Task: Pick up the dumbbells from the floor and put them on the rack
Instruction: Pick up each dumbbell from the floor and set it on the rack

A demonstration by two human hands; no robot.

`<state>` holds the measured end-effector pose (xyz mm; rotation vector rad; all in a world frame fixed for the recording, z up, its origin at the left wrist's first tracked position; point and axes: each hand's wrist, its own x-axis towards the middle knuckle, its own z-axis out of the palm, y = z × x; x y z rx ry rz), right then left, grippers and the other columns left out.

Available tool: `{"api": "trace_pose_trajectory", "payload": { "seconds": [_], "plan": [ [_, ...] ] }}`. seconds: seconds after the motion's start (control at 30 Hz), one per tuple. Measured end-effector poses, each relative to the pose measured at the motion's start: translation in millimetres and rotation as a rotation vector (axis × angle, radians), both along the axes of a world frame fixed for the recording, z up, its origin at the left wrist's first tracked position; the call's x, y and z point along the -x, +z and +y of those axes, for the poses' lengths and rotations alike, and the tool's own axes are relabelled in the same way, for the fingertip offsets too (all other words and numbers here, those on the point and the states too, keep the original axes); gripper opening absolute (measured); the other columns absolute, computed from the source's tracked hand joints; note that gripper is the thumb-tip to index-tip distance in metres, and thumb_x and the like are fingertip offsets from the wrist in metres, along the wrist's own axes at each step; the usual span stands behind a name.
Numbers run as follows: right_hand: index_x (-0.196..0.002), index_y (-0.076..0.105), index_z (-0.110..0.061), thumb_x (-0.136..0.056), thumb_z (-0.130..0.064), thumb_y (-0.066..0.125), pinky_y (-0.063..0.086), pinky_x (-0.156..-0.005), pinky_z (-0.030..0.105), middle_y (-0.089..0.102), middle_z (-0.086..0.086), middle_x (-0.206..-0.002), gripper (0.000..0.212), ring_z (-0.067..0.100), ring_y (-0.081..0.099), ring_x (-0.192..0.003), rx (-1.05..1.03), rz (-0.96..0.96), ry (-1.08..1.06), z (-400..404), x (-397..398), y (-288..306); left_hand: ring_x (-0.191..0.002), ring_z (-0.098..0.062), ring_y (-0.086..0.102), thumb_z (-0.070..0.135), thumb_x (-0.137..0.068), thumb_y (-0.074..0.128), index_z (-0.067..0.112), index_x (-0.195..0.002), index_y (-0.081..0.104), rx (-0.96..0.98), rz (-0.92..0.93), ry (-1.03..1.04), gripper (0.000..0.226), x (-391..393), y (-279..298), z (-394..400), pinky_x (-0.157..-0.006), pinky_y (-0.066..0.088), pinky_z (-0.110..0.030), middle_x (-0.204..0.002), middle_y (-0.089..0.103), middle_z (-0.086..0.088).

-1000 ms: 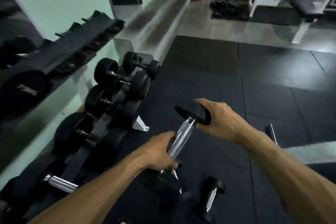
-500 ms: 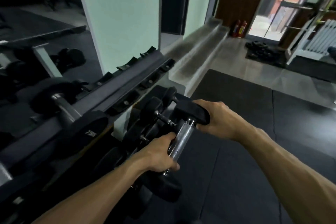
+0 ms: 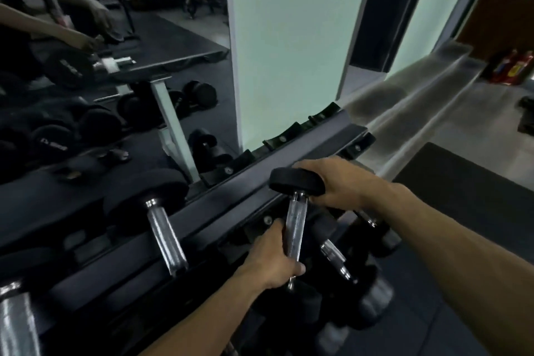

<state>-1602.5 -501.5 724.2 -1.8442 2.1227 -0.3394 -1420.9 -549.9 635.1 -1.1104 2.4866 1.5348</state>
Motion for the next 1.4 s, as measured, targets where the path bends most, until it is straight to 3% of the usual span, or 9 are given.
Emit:
{"api": "trace_pose_trajectory", "payload": {
  "seconds": [0.23,0.4,0.57,0.7,0.8,0.97,1.1,1.27,1.4],
  "plan": [
    [-0.110,0.061,-0.027,-0.075,-0.016,0.067,0.052,-0.075,0.034,0.069,-0.007,-0.093,0.038,0.013,0.063,-0.087,-0.056,-0.004,0.197,-130,46,0,-0.094,-0.014,0.057,0.012,-0.071,0.083,0.020,-0.114,0.049,-0.125,0.081,0.343,0.055,51,-5,-73,-0.083,0.049,-0.026,-0.104,0.057,0.007],
    [-0.102,0.063,-0.023,-0.071,-0.003,0.061,0.050,-0.071,0.033,0.066,-0.005,-0.085,0.037,0.019,0.062,-0.083,-0.111,0.021,0.283,-212,45,-28,-0.090,-0.017,0.061,0.009,-0.069,0.083,0.019,-0.104,0.051,-0.180,0.126,0.638,0.048,74,-27,-106,-0.070,0.045,-0.021,-0.101,0.062,0.002],
    [-0.095,0.056,-0.036,-0.070,-0.001,0.064,0.050,-0.074,0.032,0.061,-0.009,-0.087,0.044,0.017,0.061,-0.086,-0.227,-0.033,0.305,-237,39,-63,-0.096,-0.020,0.064,0.013,-0.070,0.082,0.018,-0.114,0.054,-0.249,0.092,0.726,0.053,77,-51,-106,-0.081,0.049,-0.022,-0.106,0.065,-0.001],
    [-0.106,0.062,-0.026,-0.072,-0.002,0.067,0.044,-0.070,0.025,0.061,-0.009,-0.089,0.042,0.015,0.059,-0.085,-0.224,-0.085,0.269,-230,47,-65,-0.101,-0.017,0.058,0.015,-0.075,0.080,0.017,-0.126,0.046,-0.251,0.087,0.721,0.061,83,-47,-103,-0.087,0.044,-0.020,-0.105,0.053,0.008],
    [-0.105,0.062,-0.023,-0.074,-0.008,0.070,0.040,-0.072,0.027,0.061,-0.006,-0.091,0.035,0.017,0.059,-0.087,-0.162,-0.081,0.208,-222,49,-69,-0.104,-0.023,0.064,0.019,-0.072,0.081,0.018,-0.115,0.050,-0.210,0.060,0.705,0.053,84,-46,-100,-0.093,0.050,-0.029,-0.104,0.063,0.003],
    [-0.116,0.059,-0.026,-0.079,-0.020,0.066,0.041,-0.074,0.028,0.065,0.000,-0.100,0.038,0.023,0.060,-0.096,-0.050,-0.042,0.082,-201,48,-65,-0.091,-0.016,0.065,0.020,-0.074,0.076,0.021,-0.100,0.054,-0.145,0.017,0.634,0.034,71,-39,-103,-0.081,0.051,-0.027,-0.092,0.066,0.007],
    [-0.133,0.051,-0.022,-0.084,-0.027,0.064,0.046,-0.092,0.036,0.063,0.005,-0.121,0.051,0.027,0.057,-0.112,-0.059,0.032,0.013,-175,45,-46,-0.083,-0.005,0.059,0.029,-0.081,0.072,0.030,-0.106,0.051,-0.016,-0.012,0.485,0.033,49,-20,-99,-0.073,0.047,-0.023,-0.090,0.058,0.019],
    [-0.138,0.048,-0.020,-0.092,-0.030,0.059,0.043,-0.098,0.037,0.057,0.008,-0.129,0.048,0.026,0.053,-0.119,-0.090,0.099,-0.047,-123,31,-3,-0.106,-0.014,0.057,0.038,-0.087,0.065,0.029,-0.131,0.045,0.236,-0.064,0.240,0.049,20,16,-76,-0.087,0.048,-0.029,-0.121,0.055,0.005],
    [-0.144,0.039,-0.021,-0.093,-0.032,0.055,0.043,-0.103,0.041,0.049,0.009,-0.141,0.055,0.027,0.048,-0.127,-0.095,0.197,-0.111,-76,9,26,-0.113,-0.015,0.055,0.041,-0.090,0.060,0.027,-0.133,0.044,0.399,-0.064,0.081,0.048,-6,41,-52,-0.088,0.047,-0.030,-0.125,0.055,0.003]
  ]
}}
